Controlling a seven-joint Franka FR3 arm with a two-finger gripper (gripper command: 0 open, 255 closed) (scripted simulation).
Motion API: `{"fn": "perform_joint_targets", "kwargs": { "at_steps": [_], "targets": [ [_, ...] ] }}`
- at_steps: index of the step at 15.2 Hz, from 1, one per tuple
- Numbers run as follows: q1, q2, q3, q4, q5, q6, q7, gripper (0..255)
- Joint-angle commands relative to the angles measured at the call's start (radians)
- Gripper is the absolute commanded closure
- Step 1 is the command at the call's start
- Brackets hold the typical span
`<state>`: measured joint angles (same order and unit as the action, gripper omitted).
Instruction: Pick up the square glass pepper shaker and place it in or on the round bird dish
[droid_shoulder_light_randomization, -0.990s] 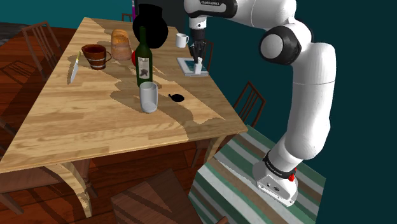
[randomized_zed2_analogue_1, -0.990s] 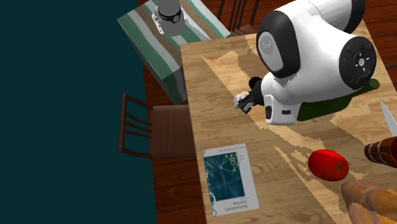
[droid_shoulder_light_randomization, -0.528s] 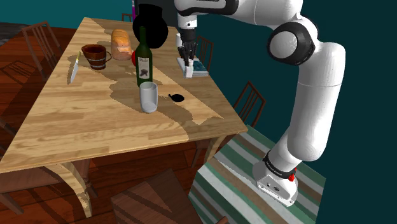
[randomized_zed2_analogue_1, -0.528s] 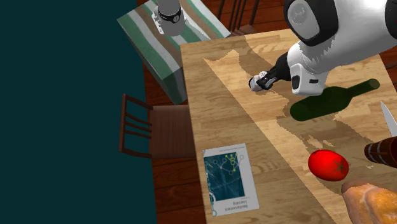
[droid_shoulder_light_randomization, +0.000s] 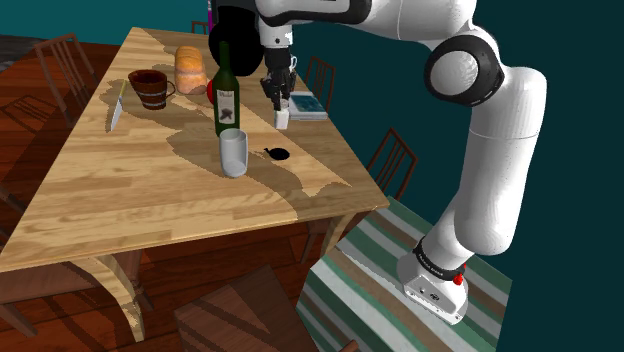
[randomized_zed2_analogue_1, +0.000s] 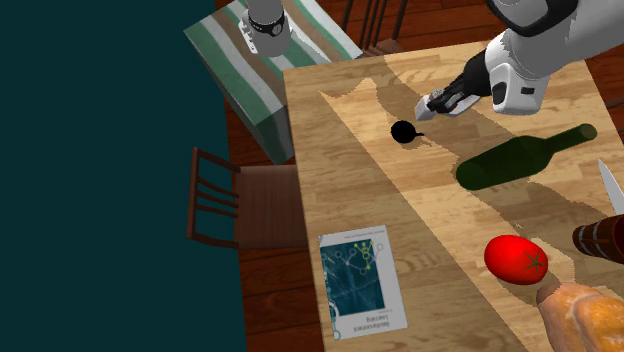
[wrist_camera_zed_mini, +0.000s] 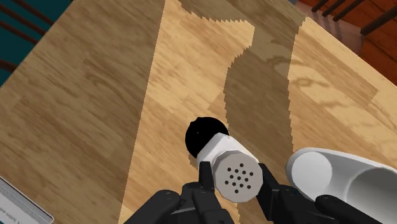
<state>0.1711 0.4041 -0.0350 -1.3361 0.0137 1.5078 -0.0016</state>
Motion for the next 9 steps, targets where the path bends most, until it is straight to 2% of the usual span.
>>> {"fn": "perform_joint_targets", "kwargs": {
  "at_steps": [1, 9],
  "targets": [
    [0.002, -0.002, 0.0, -0.029, 0.0, 0.027, 0.003, 255],
    [0.002, 0.004, 0.001, -0.128, 0.0, 0.132, 0.002, 255]
  ]
}}
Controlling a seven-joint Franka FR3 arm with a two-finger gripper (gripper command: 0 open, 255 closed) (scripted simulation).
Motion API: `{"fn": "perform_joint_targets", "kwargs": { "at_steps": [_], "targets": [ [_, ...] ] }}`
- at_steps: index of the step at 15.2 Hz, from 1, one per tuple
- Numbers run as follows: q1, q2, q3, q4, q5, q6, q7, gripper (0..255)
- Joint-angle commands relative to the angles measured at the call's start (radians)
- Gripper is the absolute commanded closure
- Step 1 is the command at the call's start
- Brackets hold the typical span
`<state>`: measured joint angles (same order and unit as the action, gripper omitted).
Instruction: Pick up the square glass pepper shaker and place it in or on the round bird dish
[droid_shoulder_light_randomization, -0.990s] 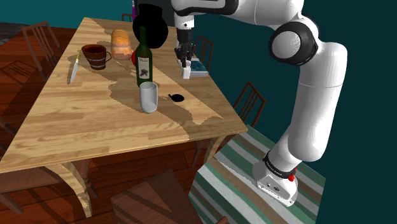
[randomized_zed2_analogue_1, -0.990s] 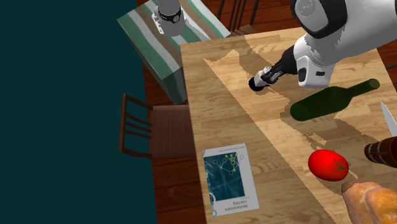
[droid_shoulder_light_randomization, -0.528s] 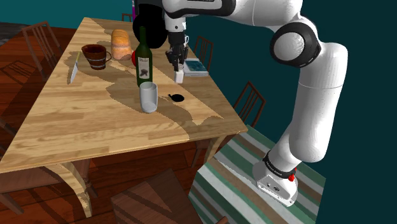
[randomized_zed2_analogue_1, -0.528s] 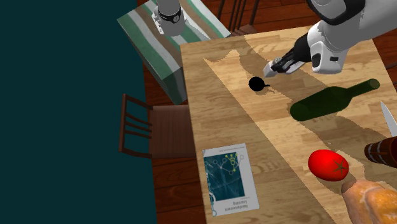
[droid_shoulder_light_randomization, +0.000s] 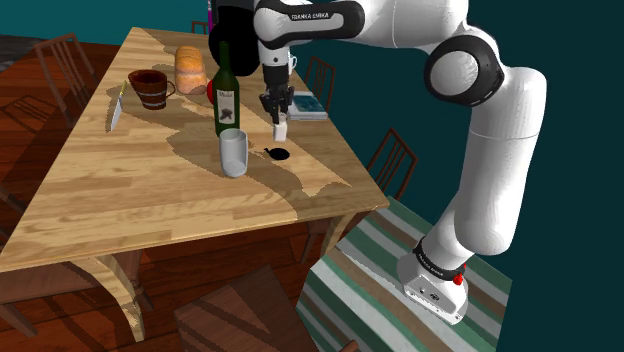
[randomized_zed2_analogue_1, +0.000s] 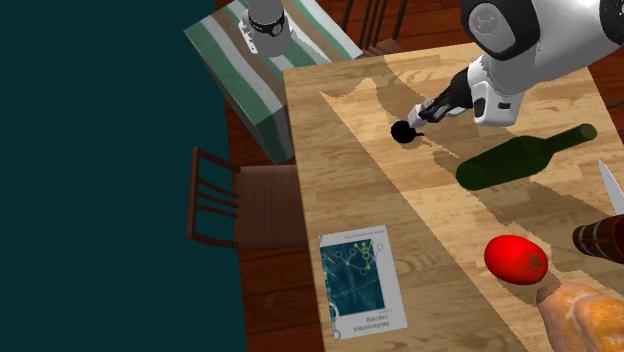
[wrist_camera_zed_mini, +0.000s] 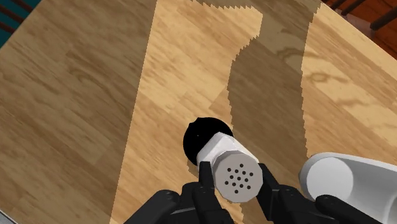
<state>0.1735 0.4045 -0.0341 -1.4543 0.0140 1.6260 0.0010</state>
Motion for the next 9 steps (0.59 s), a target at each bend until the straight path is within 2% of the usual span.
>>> {"fn": "perform_joint_targets", "kwargs": {
  "at_steps": [1, 9],
  "targets": [
    [0.0, 0.005, 0.0, -0.02, 0.0, 0.026, -0.001, 255],
    [0.0, 0.024, 0.0, -0.088, 0.001, 0.112, -0.001, 255]
  ]
}}
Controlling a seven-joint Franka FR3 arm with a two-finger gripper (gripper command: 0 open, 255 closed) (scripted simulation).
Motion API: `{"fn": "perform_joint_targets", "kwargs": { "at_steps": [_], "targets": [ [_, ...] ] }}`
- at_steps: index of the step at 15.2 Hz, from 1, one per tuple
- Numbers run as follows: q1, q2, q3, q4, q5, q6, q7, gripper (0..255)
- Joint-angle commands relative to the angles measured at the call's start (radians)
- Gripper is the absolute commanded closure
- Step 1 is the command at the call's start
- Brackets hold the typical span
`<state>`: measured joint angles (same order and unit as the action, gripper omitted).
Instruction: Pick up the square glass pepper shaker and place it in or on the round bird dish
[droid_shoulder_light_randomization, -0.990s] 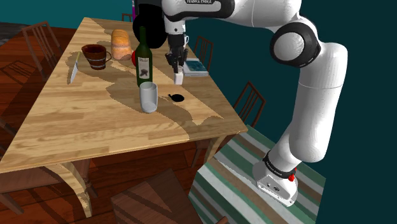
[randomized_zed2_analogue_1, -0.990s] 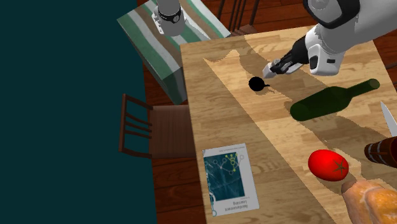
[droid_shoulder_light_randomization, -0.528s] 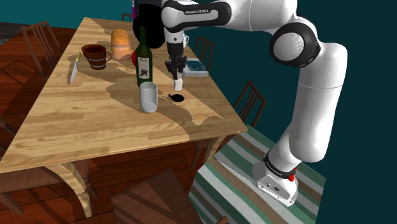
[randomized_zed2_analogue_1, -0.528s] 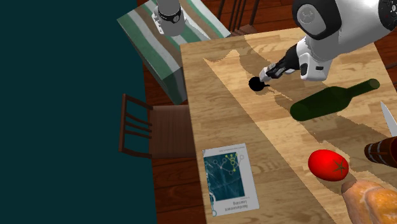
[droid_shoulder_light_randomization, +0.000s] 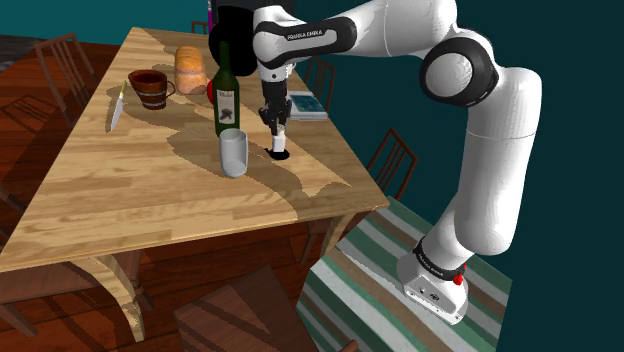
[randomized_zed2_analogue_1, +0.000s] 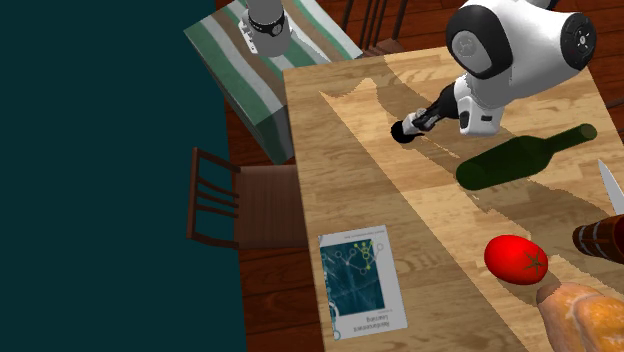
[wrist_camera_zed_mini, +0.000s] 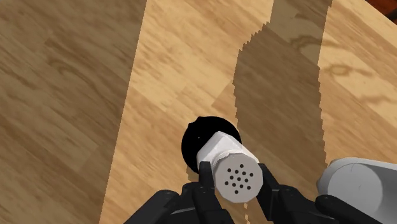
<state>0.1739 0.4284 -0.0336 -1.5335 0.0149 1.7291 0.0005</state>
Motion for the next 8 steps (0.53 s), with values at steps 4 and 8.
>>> {"fn": "perform_joint_targets", "kwargs": {
  "at_steps": [4, 8],
  "targets": [
    [0.0, 0.0, 0.0, -0.008, 0.0, 0.009, -0.001, 255],
    [0.0, 0.0, 0.0, -0.008, 0.0, 0.009, -0.001, 0]
  ]
}}
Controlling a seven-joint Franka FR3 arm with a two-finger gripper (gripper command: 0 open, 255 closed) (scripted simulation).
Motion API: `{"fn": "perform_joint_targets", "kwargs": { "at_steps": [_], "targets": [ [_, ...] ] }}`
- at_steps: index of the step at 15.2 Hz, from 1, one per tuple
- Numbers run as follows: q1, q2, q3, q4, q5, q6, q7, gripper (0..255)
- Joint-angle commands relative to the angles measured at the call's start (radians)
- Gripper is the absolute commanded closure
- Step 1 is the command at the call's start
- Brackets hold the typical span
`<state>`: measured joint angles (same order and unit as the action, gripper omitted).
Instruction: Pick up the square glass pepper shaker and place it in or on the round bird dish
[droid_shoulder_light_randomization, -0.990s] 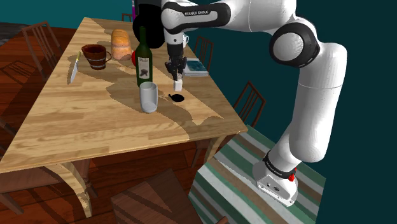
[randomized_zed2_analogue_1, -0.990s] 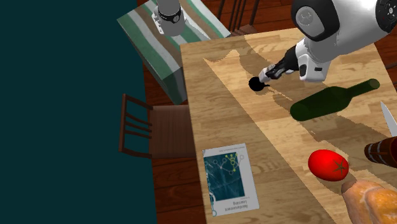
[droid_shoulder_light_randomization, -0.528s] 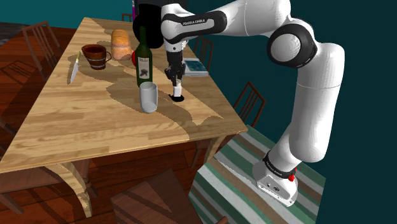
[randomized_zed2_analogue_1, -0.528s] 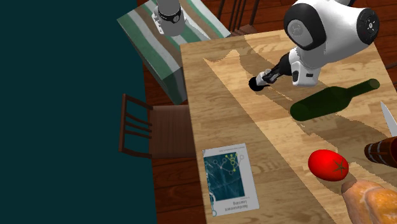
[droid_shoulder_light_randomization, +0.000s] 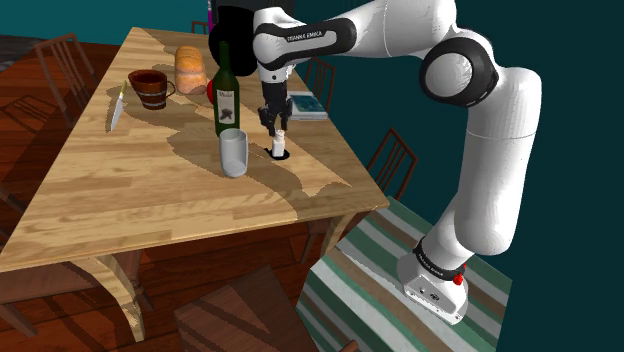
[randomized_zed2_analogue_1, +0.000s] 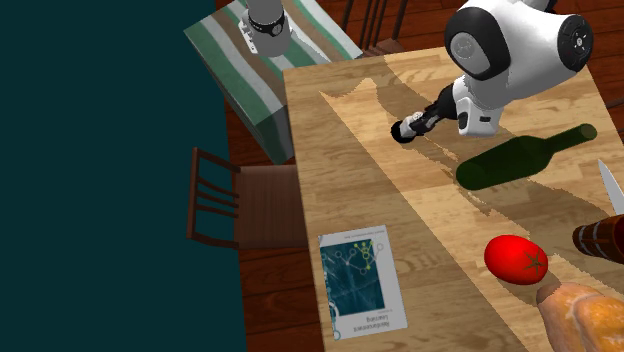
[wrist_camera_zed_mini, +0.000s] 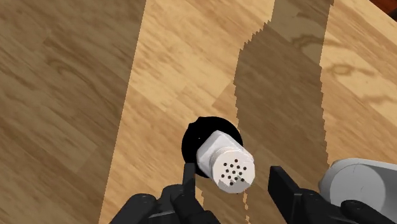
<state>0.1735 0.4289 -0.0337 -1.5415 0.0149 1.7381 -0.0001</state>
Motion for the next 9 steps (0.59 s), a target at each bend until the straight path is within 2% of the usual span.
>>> {"fn": "perform_joint_targets", "kwargs": {
  "at_steps": [1, 5, 9],
  "targets": [
    [0.0, 0.0, 0.0, 0.0, 0.0, 0.0, 0.0, 0],
    [0.0, 0.0, 0.0, 0.0, 0.0, 0.0, 0.0, 0],
    [-0.002, 0.02, 0.0, 0.156, 0.0, -0.136, 0.0, 0]
  ]
}}
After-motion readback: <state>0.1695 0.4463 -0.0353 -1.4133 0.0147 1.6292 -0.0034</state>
